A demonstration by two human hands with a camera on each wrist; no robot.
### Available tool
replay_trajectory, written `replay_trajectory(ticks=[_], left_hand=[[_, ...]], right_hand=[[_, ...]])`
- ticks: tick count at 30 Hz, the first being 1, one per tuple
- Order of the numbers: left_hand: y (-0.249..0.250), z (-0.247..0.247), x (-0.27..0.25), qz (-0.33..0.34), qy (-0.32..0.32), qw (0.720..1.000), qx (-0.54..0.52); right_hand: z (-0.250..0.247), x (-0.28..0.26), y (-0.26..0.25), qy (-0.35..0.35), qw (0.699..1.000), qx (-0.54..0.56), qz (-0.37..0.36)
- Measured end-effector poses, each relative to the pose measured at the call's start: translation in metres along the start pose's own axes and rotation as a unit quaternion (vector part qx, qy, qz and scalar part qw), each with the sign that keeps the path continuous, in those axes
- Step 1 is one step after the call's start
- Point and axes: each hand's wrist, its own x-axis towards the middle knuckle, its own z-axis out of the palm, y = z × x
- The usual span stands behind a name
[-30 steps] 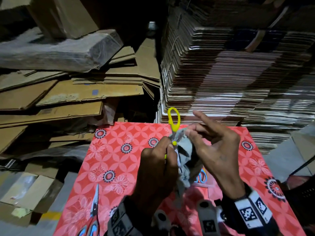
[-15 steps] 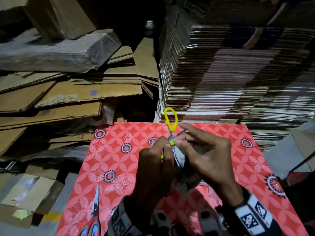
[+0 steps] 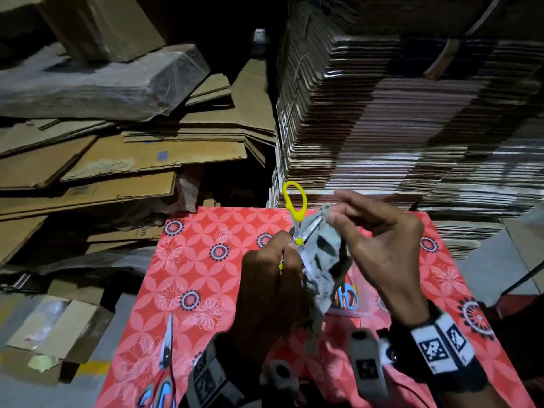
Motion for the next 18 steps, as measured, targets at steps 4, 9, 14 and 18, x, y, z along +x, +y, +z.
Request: replay_trajectory(ticks=[4, 9, 14, 18], left_hand=[[0.001, -0.003, 0.001, 0.025, 0.012, 0.999, 0.031], [0.001, -0.003, 0.003, 0.043, 0.019, 0.997, 0.065], [0.0, -0.003, 0.002, 0.061, 0.032, 0.994, 0.087], [0.0, -0.004, 0.002, 0.072, 0.029, 0.99, 0.114]], right_hand=[[0.011, -0.026, -0.015, -0.057, 0.998, -0.021, -0.016], [0.003, -0.007, -0.01, -0.037, 0.999, 0.0, 0.013], [0.009, -0.018, -0.016, -0.022, 1.0, -0.011, 0.01], [0.008, -0.019, -0.02, -0.043, 0.999, -0.013, 0.002]])
